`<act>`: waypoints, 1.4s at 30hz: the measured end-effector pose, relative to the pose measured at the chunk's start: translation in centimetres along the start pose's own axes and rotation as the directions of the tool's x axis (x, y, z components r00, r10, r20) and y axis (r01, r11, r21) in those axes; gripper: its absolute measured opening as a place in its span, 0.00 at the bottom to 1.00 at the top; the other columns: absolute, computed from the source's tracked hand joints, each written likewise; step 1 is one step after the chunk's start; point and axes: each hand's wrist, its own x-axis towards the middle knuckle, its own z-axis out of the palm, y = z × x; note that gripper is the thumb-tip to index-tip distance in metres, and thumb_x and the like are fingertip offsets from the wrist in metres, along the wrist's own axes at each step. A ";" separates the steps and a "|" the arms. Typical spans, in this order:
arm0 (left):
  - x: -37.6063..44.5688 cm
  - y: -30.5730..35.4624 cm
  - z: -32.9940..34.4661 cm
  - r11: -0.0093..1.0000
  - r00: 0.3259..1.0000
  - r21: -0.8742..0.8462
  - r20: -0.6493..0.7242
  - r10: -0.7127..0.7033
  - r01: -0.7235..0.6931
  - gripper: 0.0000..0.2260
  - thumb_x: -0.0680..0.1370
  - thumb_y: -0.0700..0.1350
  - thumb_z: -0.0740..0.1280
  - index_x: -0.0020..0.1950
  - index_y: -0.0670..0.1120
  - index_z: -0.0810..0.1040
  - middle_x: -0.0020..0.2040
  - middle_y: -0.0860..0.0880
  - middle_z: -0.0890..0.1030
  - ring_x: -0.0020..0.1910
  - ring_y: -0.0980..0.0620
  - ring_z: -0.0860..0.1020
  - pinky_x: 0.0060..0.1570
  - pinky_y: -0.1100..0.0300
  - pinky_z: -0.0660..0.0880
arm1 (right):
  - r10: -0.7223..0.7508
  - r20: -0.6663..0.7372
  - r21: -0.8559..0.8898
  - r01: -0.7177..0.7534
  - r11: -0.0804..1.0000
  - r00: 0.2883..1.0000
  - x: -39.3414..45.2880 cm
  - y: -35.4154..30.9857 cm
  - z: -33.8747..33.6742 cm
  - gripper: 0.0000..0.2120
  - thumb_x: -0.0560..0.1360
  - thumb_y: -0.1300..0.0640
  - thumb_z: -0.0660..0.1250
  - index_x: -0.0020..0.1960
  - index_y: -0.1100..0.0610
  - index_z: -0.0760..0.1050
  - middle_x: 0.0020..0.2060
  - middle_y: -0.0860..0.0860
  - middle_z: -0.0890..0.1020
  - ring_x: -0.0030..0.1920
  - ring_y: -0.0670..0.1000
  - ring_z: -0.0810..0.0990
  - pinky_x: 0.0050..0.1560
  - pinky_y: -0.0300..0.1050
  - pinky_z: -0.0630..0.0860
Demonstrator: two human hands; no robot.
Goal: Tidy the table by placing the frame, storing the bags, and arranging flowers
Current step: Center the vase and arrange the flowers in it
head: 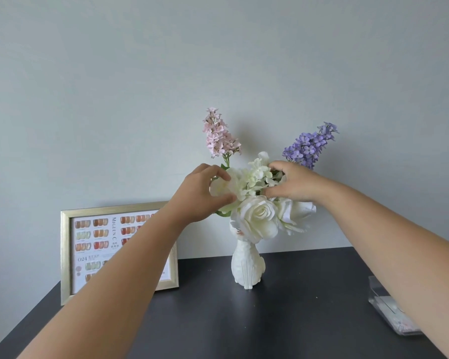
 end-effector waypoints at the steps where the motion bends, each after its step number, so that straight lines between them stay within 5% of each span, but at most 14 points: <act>1: -0.1 0.0 -0.1 0.999 1.000 -0.035 0.002 0.004 -0.004 0.17 0.70 0.51 0.76 0.57 0.55 0.77 0.59 0.54 0.74 0.55 0.53 0.76 0.54 0.59 0.75 | -0.022 -0.016 -0.023 0.021 0.999 1.000 -0.2 -0.2 -0.5 0.32 0.65 0.48 0.78 0.66 0.44 0.71 0.58 0.45 0.74 0.56 0.48 0.74 0.54 0.44 0.70; 7: -0.2 0.0 0.8 0.998 0.998 0.016 0.004 0.062 -0.062 0.21 0.73 0.41 0.69 0.66 0.55 0.77 0.62 0.55 0.74 0.56 0.56 0.74 0.53 0.70 0.70 | -0.173 -0.097 -0.082 0.165 0.983 0.980 -0.5 -1.3 -1.6 0.24 0.67 0.53 0.77 0.61 0.46 0.77 0.61 0.48 0.77 0.61 0.49 0.75 0.60 0.44 0.70; 9: -0.1 0.1 1.3 0.996 0.997 0.042 0.006 0.078 -0.078 0.21 0.74 0.41 0.67 0.66 0.55 0.76 0.64 0.54 0.74 0.57 0.57 0.73 0.51 0.76 0.65 | -0.144 -0.101 -0.099 0.134 0.986 0.984 -0.2 -1.4 -1.0 0.19 0.68 0.55 0.76 0.58 0.48 0.80 0.58 0.48 0.80 0.58 0.50 0.77 0.57 0.43 0.72; 14: -0.3 -0.1 2.1 0.991 0.995 0.096 0.034 0.093 -0.096 0.17 0.77 0.43 0.66 0.66 0.51 0.78 0.65 0.51 0.75 0.60 0.51 0.75 0.56 0.66 0.66 | -0.107 -0.111 -0.057 0.101 0.993 0.988 0.3 -0.7 0.3 0.10 0.68 0.58 0.76 0.48 0.47 0.83 0.45 0.44 0.83 0.44 0.44 0.79 0.42 0.35 0.71; 17: -0.7 -0.4 2.1 0.984 0.992 0.126 0.057 0.116 -0.123 0.16 0.78 0.44 0.66 0.66 0.53 0.78 0.65 0.51 0.75 0.59 0.52 0.76 0.56 0.66 0.67 | -0.105 -0.072 -0.092 0.098 0.991 0.992 0.2 0.0 0.7 0.11 0.69 0.58 0.74 0.50 0.47 0.83 0.44 0.41 0.83 0.42 0.41 0.79 0.38 0.32 0.70; 20: -0.8 -0.8 1.0 0.991 0.992 0.058 -0.008 0.124 -0.124 0.17 0.77 0.45 0.68 0.66 0.56 0.78 0.63 0.54 0.75 0.58 0.57 0.74 0.56 0.70 0.67 | -0.139 -0.069 -0.055 0.135 0.989 0.988 0.0 0.0 -0.1 0.12 0.69 0.53 0.75 0.51 0.44 0.82 0.29 0.32 0.78 0.32 0.34 0.75 0.32 0.27 0.65; 25: -1.3 -3.0 -1.0 0.957 0.952 -0.287 -0.277 -0.130 0.047 0.12 0.78 0.49 0.67 0.61 0.60 0.79 0.61 0.59 0.76 0.59 0.58 0.75 0.54 0.65 0.70 | -0.085 -0.251 0.114 0.117 0.987 0.964 0.4 1.0 -2.7 0.06 0.70 0.45 0.72 0.47 0.39 0.82 0.47 0.39 0.82 0.40 0.37 0.78 0.38 0.32 0.70; 30: -1.0 -5.8 -0.2 0.890 0.917 -0.304 -0.104 -0.385 0.340 0.20 0.79 0.43 0.65 0.70 0.56 0.72 0.63 0.55 0.75 0.56 0.54 0.76 0.55 0.58 0.69 | 0.018 -0.328 0.156 0.035 0.987 0.944 0.9 2.9 -2.9 0.07 0.72 0.52 0.69 0.49 0.43 0.82 0.48 0.44 0.83 0.46 0.41 0.79 0.40 0.33 0.70; 34: -0.6 -6.8 1.0 0.834 0.898 -0.372 -0.004 -0.441 0.408 0.28 0.74 0.40 0.70 0.70 0.59 0.70 0.64 0.52 0.74 0.57 0.45 0.78 0.59 0.48 0.76 | 0.059 -0.463 0.194 0.037 0.980 0.884 0.9 3.7 -2.2 0.07 0.73 0.56 0.68 0.43 0.44 0.81 0.41 0.44 0.84 0.40 0.42 0.80 0.35 0.27 0.70; 38: 0.2 -7.4 1.3 0.821 0.907 -0.402 0.062 -0.418 0.406 0.30 0.70 0.38 0.72 0.67 0.63 0.72 0.60 0.52 0.75 0.44 0.55 0.81 0.44 0.58 0.78 | 0.157 -0.421 0.286 -0.034 0.957 0.893 1.2 4.8 -1.9 0.06 0.71 0.57 0.69 0.44 0.47 0.82 0.40 0.48 0.84 0.44 0.52 0.83 0.51 0.45 0.78; 42: 1.2 -7.1 1.3 0.882 0.933 -0.327 -0.003 -0.359 0.339 0.23 0.68 0.35 0.70 0.53 0.62 0.78 0.53 0.55 0.78 0.35 0.58 0.80 0.46 0.57 0.78 | 0.187 -0.365 0.293 -0.078 0.953 0.912 0.9 5.6 -1.6 0.05 0.71 0.56 0.70 0.45 0.47 0.82 0.39 0.47 0.82 0.40 0.48 0.80 0.42 0.39 0.73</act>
